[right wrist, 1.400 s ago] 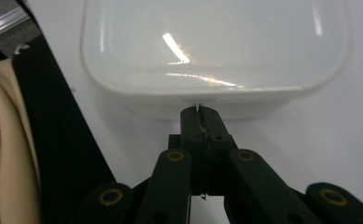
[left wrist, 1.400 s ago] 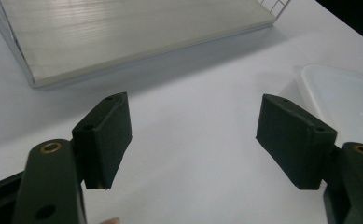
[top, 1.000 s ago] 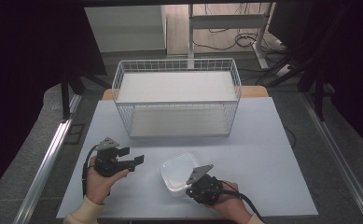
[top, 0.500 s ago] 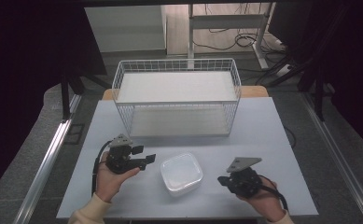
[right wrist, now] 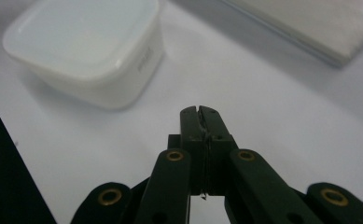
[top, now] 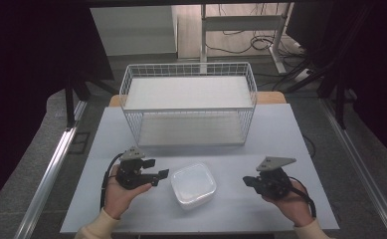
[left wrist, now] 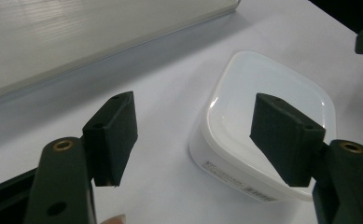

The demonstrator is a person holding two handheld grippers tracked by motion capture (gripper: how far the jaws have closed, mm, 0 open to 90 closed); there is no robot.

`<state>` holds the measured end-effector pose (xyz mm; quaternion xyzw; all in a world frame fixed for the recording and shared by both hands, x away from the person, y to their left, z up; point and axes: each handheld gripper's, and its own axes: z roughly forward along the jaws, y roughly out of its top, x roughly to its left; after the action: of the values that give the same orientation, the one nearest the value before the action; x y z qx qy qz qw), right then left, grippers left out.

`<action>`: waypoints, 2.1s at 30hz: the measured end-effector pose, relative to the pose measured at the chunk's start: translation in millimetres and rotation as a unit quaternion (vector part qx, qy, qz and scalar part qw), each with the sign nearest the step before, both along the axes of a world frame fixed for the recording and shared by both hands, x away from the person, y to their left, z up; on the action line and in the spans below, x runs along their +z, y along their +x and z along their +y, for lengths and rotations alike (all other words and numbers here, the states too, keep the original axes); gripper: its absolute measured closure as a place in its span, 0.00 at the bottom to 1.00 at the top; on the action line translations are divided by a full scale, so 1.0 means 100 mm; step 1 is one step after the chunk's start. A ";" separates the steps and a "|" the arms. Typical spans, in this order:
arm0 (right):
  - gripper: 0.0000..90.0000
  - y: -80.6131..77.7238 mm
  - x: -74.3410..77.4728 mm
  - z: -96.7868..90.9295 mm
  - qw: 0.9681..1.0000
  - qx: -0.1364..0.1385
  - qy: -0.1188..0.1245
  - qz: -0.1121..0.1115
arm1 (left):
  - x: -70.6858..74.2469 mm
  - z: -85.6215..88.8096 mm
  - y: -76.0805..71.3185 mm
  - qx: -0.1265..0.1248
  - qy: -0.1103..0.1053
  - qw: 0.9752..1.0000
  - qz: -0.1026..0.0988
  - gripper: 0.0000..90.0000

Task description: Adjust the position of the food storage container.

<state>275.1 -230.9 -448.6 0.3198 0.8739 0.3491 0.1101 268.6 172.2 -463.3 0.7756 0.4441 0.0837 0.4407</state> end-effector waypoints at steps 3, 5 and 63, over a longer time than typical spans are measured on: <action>0.99 0.17 0.09 0.32 0.999 0.033 -0.002 -0.008 | 0.01 0.03 -0.01 0.005 -0.003 1.000 -0.002 0.33; 0.99 0.28 0.14 0.51 0.999 0.049 -0.008 -0.010 | 0.02 0.04 -0.02 0.007 -0.004 1.000 -0.003 0.33; 0.99 0.10 -0.25 0.46 0.995 0.090 -0.045 0.000 | -0.01 0.11 -0.06 0.005 -0.017 1.000 0.006 0.34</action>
<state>285.1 -185.1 -474.0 0.2345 0.9140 0.3177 0.0929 262.5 182.9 -464.8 0.7661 0.4518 0.0735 0.4512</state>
